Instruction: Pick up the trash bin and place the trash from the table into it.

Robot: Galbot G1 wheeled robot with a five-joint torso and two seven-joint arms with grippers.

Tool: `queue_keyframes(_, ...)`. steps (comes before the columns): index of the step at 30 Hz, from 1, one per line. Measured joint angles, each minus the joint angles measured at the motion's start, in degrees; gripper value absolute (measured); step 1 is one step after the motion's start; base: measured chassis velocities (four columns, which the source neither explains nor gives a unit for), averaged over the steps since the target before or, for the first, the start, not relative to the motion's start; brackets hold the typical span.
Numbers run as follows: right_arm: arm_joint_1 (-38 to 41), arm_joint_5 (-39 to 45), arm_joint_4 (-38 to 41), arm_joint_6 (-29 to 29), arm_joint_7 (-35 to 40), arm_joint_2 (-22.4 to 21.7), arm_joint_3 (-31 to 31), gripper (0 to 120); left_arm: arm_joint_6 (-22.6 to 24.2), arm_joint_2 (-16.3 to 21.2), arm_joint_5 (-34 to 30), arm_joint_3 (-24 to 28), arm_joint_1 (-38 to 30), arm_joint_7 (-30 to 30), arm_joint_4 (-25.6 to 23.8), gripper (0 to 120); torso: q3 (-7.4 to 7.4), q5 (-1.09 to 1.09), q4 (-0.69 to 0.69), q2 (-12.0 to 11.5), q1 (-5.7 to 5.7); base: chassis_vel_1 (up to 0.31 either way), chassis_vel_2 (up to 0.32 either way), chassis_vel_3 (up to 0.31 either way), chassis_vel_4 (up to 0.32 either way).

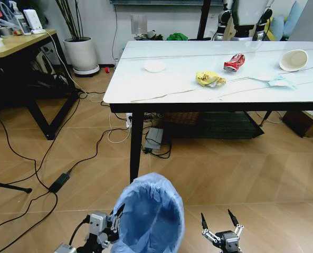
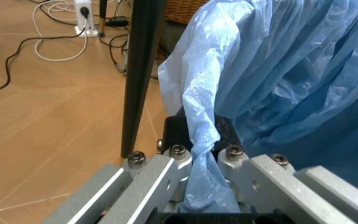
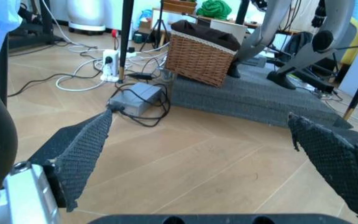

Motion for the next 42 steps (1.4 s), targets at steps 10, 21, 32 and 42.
queue_keyframes(10,0.06,0.07,0.06,0.07,0.02,0.0,0.0,100,-0.71,-0.94,1.78,0.23,0.41,0.05,-0.12,0,0.1,0.0,0.0,0.13,0.05,0.0,0.0,0.0,0.0)
queue_keyframes(21,0.25,0.2,-0.14,0.1,0.04,0.0,-0.21,100,-0.92,-1.25,2.07,0.32,0.68,0.59,-0.02,0,1.79,0.0,0.0,2.49,0.69,0.0,0.0,0.0,0.0)
queue_keyframes(32,0.14,0.09,0.1,0.1,0.04,0.0,-0.33,100,-0.88,-1.29,2.21,0.19,1.27,0.66,-0.08,0,3.66,0.0,0.0,5.21,1.54,0.0,0.0,0.0,0.0)
queue_keyframes(42,1.22,1.42,0.42,-1.1,0.77,0.0,1.46,100,-0.43,-1.12,1.09,-0.4,1.98,0.1,-0.46,0,5.33,0.01,0.0,7.63,2.3,0.0,0.0,0.0,0.0)
